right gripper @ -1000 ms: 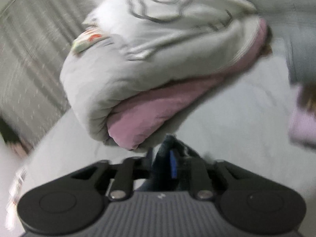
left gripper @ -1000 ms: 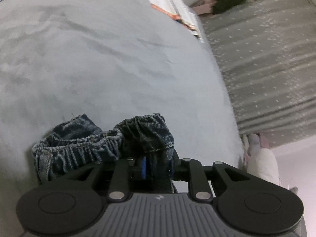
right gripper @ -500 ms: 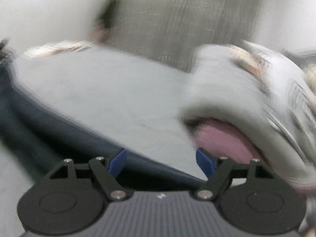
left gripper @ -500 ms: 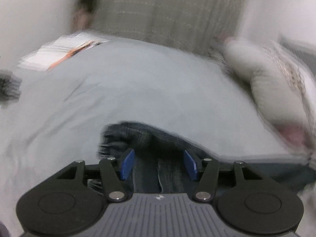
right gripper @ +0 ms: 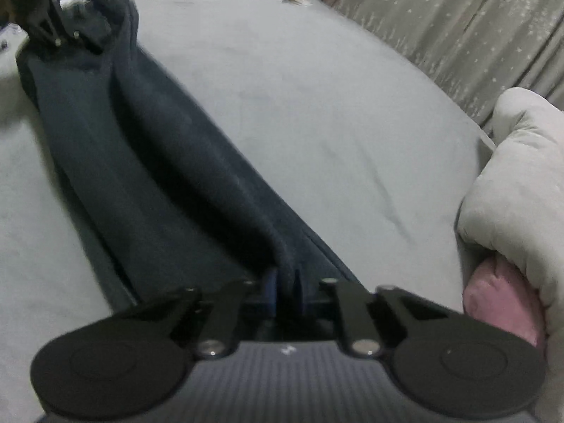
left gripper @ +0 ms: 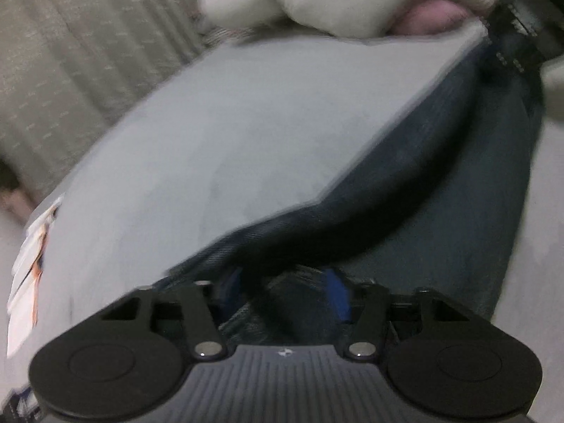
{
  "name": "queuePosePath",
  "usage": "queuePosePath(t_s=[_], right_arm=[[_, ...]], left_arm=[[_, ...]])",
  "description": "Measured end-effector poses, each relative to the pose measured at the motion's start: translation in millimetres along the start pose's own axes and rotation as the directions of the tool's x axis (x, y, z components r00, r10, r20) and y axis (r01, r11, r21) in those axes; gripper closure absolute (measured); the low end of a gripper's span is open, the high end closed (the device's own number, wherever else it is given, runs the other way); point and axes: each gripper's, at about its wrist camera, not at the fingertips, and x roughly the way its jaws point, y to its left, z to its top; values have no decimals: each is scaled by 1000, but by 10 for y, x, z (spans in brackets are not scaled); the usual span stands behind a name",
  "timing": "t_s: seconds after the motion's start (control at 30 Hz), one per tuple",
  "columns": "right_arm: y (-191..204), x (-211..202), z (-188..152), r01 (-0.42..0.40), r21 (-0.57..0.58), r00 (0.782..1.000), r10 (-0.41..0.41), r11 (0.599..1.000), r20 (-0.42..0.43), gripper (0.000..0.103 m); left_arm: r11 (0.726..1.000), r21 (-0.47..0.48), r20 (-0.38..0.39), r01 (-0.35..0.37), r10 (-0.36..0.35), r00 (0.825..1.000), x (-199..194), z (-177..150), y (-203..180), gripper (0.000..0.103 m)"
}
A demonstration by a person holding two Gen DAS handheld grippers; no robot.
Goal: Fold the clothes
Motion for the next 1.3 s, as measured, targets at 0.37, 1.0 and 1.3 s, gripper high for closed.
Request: queuePosePath(t_s=[0.37, 1.0, 1.3], right_arm=[[-524, 200, -58, 31, 548, 992, -95, 836, 88, 83], [-108, -1395, -1486, -37, 979, 943, -318, 202, 101, 20], [-124, -1249, -2259, -135, 980, 916, -395, -146, 67, 17]], left_arm=[[720, -687, 99, 94, -36, 994, 183, -6, 818, 99], [326, -945, 61, -3, 187, 980, -1317, -1417, -181, 52], [168, -984, -29, -49, 121, 992, -1008, -1864, -133, 47]])
